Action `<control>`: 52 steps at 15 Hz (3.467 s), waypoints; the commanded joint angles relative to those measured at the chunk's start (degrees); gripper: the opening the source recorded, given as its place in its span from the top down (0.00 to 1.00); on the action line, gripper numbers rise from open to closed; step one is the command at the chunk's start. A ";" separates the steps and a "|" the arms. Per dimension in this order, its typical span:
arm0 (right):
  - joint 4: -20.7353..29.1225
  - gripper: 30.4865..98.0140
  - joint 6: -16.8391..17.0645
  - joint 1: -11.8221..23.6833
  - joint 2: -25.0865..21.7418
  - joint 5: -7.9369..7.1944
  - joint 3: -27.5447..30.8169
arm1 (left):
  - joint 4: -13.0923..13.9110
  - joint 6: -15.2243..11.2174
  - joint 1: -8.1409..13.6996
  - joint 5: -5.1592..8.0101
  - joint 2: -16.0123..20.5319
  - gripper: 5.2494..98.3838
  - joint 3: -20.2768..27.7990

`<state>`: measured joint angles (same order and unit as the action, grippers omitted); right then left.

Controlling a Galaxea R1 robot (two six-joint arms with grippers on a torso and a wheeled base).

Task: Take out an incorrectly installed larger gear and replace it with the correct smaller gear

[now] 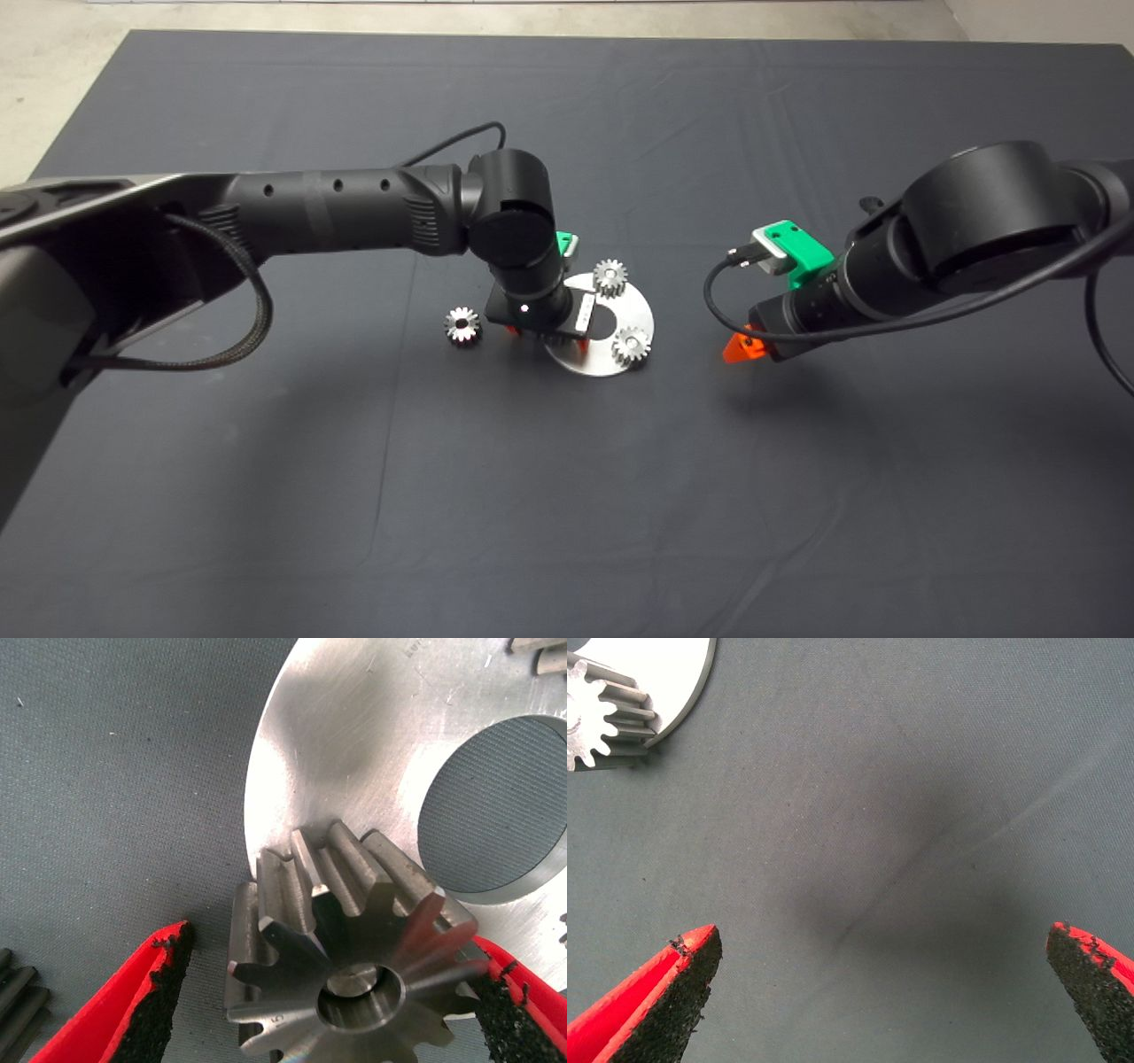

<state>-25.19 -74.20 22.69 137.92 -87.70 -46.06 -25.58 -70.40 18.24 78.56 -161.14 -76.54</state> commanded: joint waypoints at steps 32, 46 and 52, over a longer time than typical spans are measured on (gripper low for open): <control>0.58 0.02 -0.42 1.05 0.64 -6.61 0.90 | 6.24 3.43 2.60 4.24 -1.16 0.35 -4.42; 0.58 0.02 -0.50 1.13 0.64 -6.67 0.99 | 1.85 2.99 2.51 -1.12 -1.60 0.40 -5.07; 0.58 0.02 -0.50 1.05 0.64 -6.61 0.73 | 1.93 3.43 2.42 -0.51 -1.60 0.45 -5.18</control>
<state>-25.19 -74.39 22.71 138.42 -87.70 -45.58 -22.98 -67.17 20.15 77.26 -162.90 -81.56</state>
